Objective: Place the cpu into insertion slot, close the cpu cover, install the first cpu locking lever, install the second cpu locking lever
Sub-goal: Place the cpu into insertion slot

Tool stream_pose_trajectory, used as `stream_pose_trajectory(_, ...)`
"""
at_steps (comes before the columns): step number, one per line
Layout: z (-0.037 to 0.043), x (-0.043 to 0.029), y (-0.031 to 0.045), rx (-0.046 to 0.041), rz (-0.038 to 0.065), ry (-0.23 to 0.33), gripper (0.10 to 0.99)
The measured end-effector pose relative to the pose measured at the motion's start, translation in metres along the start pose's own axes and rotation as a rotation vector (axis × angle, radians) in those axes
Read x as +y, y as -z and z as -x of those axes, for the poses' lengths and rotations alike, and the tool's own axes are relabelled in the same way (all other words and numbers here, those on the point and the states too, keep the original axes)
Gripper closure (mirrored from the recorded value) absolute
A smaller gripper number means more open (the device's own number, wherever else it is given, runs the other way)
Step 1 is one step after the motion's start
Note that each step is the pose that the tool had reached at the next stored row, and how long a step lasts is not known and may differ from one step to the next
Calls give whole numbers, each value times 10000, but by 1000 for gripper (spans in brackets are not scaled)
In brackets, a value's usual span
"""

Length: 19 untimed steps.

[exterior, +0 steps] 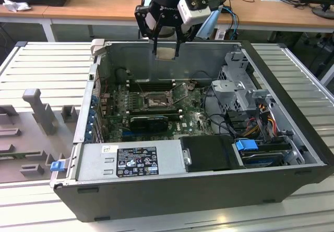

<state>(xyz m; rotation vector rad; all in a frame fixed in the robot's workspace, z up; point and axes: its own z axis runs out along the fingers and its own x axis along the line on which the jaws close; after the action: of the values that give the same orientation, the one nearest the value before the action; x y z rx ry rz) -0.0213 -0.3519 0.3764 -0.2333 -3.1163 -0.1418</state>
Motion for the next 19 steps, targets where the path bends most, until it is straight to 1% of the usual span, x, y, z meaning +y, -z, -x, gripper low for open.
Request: stream_pose_trajectory(19,0,0,0,-28,7,-305,557)
